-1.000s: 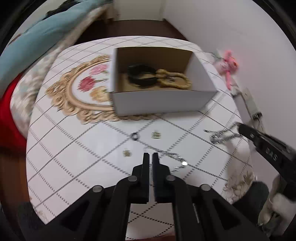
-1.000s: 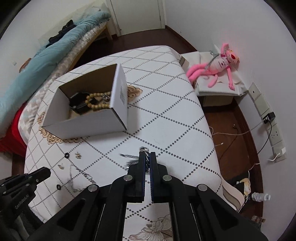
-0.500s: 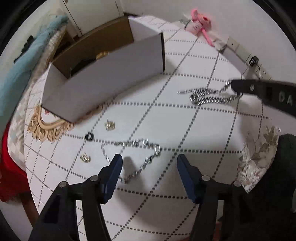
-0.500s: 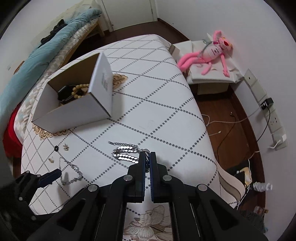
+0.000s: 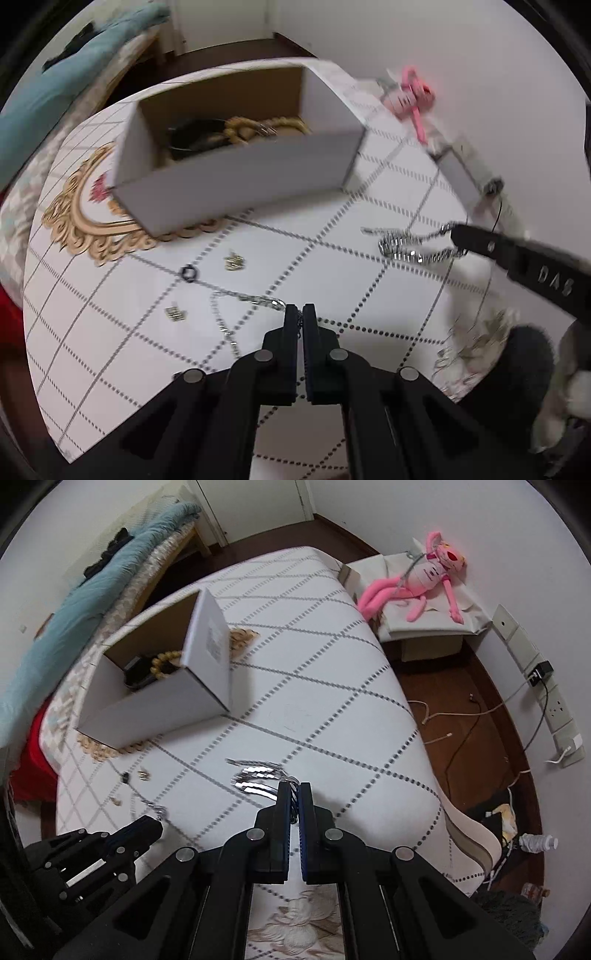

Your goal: Organize jewelry

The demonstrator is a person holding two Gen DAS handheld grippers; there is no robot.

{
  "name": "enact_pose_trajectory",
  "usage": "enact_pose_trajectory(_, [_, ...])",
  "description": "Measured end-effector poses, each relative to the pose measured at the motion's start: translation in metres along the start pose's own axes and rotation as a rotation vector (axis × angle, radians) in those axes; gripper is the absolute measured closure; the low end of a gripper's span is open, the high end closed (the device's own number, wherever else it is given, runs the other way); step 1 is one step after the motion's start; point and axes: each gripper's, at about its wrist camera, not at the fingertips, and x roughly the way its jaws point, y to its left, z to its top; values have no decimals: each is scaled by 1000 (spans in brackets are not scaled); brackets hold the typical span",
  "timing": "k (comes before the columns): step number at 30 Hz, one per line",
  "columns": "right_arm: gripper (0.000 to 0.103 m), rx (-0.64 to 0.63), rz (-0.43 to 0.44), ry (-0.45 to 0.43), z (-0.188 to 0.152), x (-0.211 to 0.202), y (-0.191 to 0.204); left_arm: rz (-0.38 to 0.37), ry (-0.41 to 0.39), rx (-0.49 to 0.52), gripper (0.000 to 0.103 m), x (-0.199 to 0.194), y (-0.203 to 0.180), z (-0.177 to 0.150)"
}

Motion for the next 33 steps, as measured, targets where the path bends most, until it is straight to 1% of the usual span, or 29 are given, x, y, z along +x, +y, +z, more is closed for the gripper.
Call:
enact_pose_trajectory(3, [99, -17, 29, -21, 5, -10, 10, -36, -36, -63, 103, -22, 17, 4])
enact_pose_trajectory(11, [99, -38, 99, -78, 22, -39, 32, -93, -128, -134, 103, -69, 36, 23])
enact_pose_trajectory(17, [99, -57, 161, -136, 45, -69, 48, -122, -217, -137, 103, -103, 40, 55])
enact_pose_trajectory(19, [99, -67, 185, -160, 55, -81, 54, -111, -235, -121, 103, -109, 42, 62])
enact_pose_trajectory(20, [99, -72, 195, -177, 61, -89, 58, -103, -233, -116, 101, -108, 43, 64])
enact_pose_trajectory(22, [99, -93, 199, -195, 69, -98, 65, -80, -203, -114, 98, -100, 44, 64])
enact_pose_trajectory(24, [99, -109, 200, -202, 73, -102, 72, -70, -155, -126, 84, -84, 45, 57])
enact_pose_trajectory(25, [99, -117, 192, -201, 73, -101, 74, -67, -119, -135, 62, -71, 46, 51])
enact_pose_trajectory(26, [99, -116, 189, -193, 71, -97, 74, -70, -101, -143, 47, -63, 47, 46])
enact_pose_trajectory(28, [99, -106, 180, -169, 64, -86, 72, -81, -74, -152, 47, -45, 47, 34])
enact_pose_trajectory(30, [99, -87, 162, -132, 52, -67, 66, -61, -10, -144, 47, -20, 45, 21])
enact_pose_trajectory(31, [99, -82, 153, -119, 47, -60, 62, -57, 5, -139, 47, -13, 43, 18])
enact_pose_trajectory(33, [99, -57, 136, -77, 34, -39, 52, -25, 50, -114, 47, 6, 37, 9])
